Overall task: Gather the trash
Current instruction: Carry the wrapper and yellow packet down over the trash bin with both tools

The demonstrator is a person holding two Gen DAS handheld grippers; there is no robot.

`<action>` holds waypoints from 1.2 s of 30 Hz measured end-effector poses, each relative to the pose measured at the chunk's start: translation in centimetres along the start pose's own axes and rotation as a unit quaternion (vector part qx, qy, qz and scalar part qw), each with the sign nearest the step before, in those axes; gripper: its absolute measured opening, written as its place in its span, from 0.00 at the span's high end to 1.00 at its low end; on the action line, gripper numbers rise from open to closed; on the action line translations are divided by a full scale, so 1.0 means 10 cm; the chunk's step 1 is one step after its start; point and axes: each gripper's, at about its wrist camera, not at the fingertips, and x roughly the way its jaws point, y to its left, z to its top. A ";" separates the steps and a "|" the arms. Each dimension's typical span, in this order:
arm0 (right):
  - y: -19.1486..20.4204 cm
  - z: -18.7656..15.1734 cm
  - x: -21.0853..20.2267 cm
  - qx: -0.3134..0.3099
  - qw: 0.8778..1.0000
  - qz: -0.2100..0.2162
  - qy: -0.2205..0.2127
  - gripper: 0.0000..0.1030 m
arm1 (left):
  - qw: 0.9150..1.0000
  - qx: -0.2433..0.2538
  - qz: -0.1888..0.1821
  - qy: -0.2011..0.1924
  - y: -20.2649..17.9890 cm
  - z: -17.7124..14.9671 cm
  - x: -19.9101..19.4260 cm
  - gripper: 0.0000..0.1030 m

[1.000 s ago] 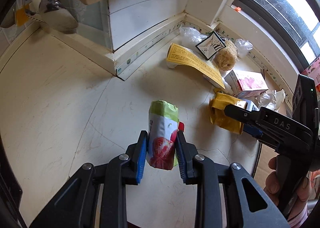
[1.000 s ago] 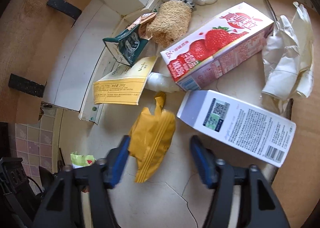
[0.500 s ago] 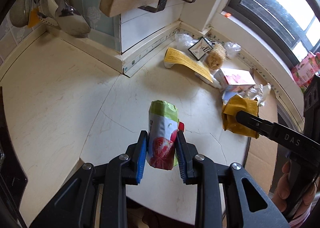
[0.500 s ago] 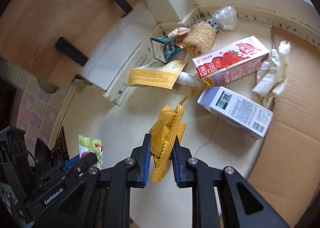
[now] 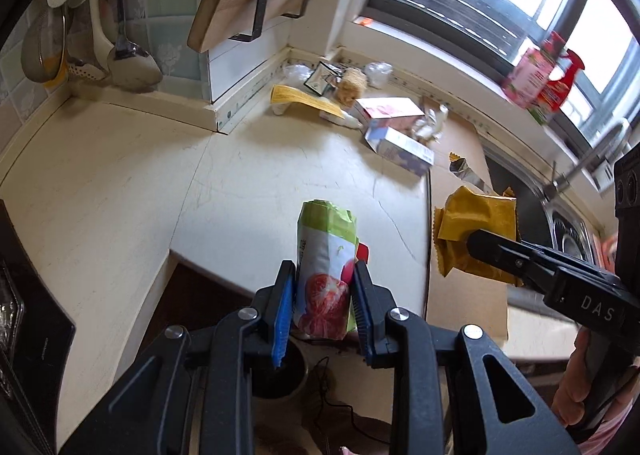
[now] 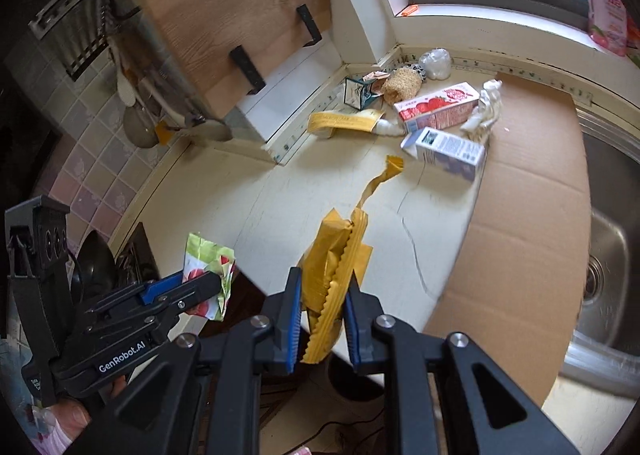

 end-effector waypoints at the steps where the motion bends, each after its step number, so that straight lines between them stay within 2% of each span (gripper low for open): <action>1: 0.05 -0.09 -0.04 0.000 1.000 -0.002 -0.001 0.82 | 1.000 0.007 -0.002 0.000 0.00 -0.08 -0.06 0.75; 7: 0.42 -0.67 -0.21 -0.002 1.000 -0.016 -0.003 0.82 | 0.999 0.036 -0.020 0.008 0.10 -0.52 -0.29 0.75; 12: 0.68 -1.12 -0.20 -0.007 1.000 -0.027 0.005 0.82 | 0.998 0.056 -0.030 0.024 0.21 -0.87 -0.35 0.75; 19: 0.81 -1.58 0.08 0.005 0.998 -0.038 0.053 0.82 | 0.996 0.061 -0.034 0.060 0.37 -1.24 -0.25 0.75; 29: 0.51 -1.97 0.80 0.030 0.991 -0.053 0.120 0.82 | 0.991 0.047 -0.018 0.120 0.58 -1.76 0.38 0.74; 36: 0.15 -2.32 1.63 0.024 0.986 -0.059 0.156 0.82 | 0.990 0.032 -0.003 0.141 0.81 -2.18 1.23 0.74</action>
